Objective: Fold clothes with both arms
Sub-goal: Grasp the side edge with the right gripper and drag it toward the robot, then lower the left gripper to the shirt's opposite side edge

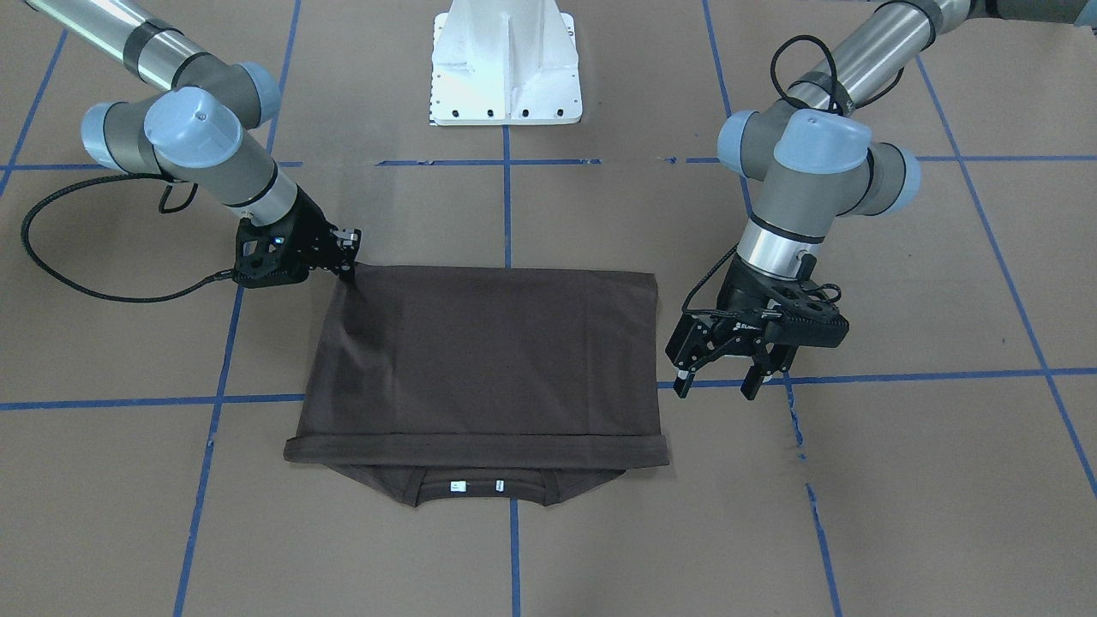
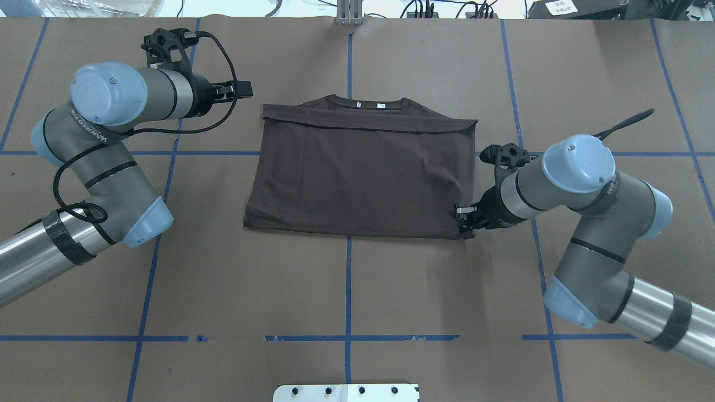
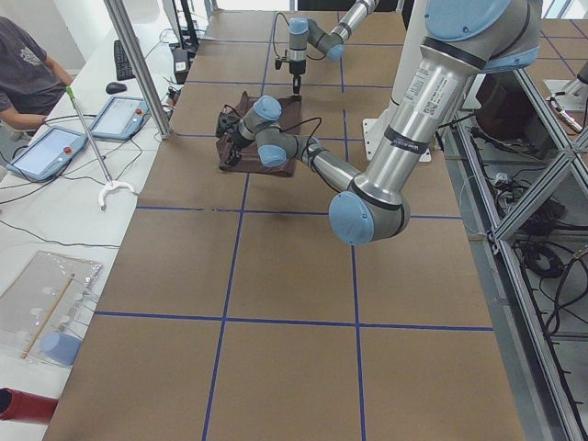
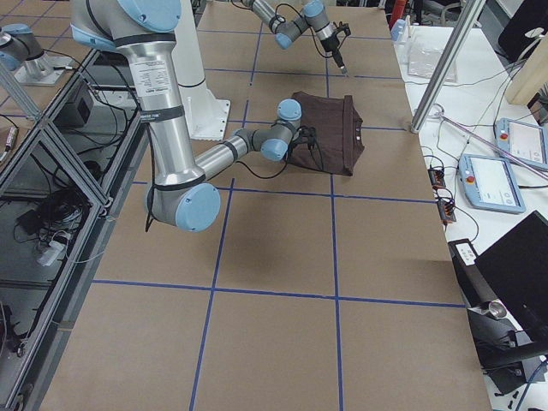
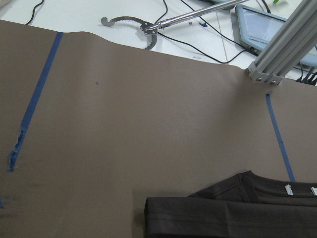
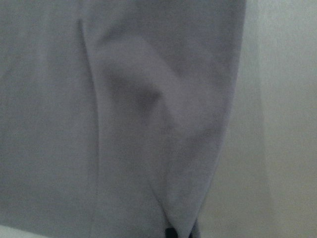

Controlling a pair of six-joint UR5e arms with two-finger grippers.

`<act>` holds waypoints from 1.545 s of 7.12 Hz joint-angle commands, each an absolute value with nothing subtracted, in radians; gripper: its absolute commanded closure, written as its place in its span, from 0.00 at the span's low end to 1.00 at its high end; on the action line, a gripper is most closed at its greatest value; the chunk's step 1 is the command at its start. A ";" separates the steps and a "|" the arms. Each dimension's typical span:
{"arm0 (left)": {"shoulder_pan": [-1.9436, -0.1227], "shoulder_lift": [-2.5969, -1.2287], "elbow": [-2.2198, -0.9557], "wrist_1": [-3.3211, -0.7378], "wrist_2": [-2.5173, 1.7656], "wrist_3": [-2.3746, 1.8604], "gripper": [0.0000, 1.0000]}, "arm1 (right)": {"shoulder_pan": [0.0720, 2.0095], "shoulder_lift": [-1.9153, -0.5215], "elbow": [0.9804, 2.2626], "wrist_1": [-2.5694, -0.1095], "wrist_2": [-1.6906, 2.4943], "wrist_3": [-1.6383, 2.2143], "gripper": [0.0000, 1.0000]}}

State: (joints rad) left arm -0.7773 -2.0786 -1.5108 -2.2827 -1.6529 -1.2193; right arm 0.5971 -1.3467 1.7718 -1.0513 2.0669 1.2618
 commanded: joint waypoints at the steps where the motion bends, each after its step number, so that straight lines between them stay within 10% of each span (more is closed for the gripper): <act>1: -0.772 -2.076 -1.535 -2.281 -1.652 -1.220 0.00 | 0.443 -1.545 2.007 -1.055 2.063 1.294 1.00; 3: -0.733 -2.040 -1.595 -2.292 -1.641 -1.236 0.00 | 0.280 -1.673 2.133 -1.054 2.063 1.330 1.00; 4: -0.723 -2.040 -1.606 -2.290 -1.644 -1.305 0.00 | 0.243 -1.698 2.152 -1.048 2.062 1.353 0.01; 11: -0.365 -2.013 -1.784 -1.994 -1.614 -1.934 0.03 | 0.492 -1.589 2.135 -1.046 1.922 1.353 0.00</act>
